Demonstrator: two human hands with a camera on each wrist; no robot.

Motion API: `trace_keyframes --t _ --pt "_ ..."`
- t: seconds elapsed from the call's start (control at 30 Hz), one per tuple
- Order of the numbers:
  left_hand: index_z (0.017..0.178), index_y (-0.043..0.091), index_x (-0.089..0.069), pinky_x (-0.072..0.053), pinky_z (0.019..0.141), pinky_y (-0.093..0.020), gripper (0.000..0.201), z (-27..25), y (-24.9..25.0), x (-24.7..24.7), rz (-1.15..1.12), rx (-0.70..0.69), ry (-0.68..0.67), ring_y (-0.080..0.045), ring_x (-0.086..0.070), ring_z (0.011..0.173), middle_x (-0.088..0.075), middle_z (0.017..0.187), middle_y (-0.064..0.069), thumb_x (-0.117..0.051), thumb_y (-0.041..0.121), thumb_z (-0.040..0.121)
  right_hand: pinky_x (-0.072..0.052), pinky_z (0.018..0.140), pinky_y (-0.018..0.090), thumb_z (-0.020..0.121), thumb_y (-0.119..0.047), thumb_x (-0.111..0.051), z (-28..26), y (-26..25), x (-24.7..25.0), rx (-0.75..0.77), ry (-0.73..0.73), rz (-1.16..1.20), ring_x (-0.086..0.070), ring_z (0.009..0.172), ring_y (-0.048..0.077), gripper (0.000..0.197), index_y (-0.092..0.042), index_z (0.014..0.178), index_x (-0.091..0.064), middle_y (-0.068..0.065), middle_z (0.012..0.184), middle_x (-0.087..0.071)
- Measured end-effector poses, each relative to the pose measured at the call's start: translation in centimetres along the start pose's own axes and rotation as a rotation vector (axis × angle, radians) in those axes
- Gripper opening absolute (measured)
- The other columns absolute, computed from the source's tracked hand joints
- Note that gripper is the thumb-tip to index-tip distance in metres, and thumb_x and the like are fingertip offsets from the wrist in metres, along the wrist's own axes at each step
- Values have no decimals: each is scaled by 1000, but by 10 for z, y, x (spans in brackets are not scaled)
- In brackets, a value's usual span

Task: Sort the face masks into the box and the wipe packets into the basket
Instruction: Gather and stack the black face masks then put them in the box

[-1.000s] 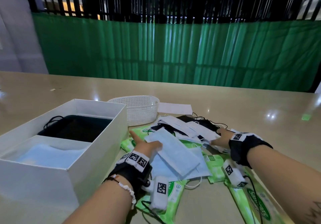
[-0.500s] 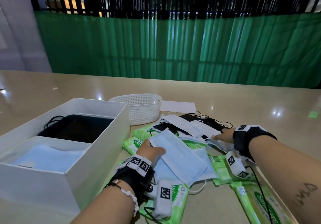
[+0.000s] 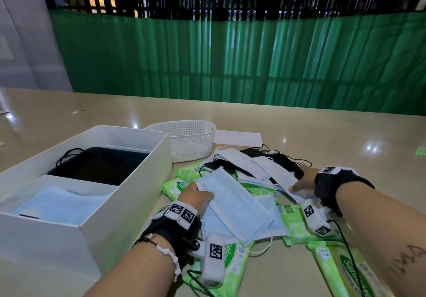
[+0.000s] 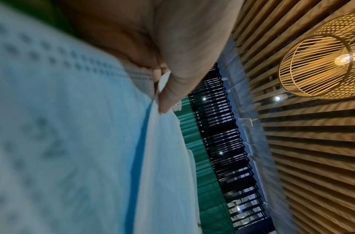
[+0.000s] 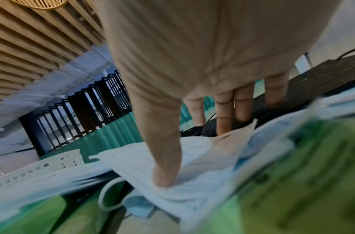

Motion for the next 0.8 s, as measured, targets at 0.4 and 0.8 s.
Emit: trace_keyframes --t 0.4,0.8 --pt "112 9 -55 -41 47 -14 24 -3 1 2 41 -4 -4 -9 -52 66 -55 76 2 -60 17 89 -51 74 25 55 -58 -75 -10 5 -6 7 -99 -86 -67 84 23 60 -17 97 -62 8 95 -71" --pt "94 9 -49 -38 49 -20 10 4 -7 3 -8 43 7 -14 -48 60 -51 71 -4 -55 17 92 -53 81 46 95 -12 -45 -64 -26 104 210 361 537 -59 85 34 13 -7 95 -57 19 95 -61"
Point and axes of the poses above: each hand's wrist, its own z-axis towards the middle knuckle, its own x-axis out of the back of the hand, y = z × x, the point moved 10 cm from there along z, towards the middle knuckle
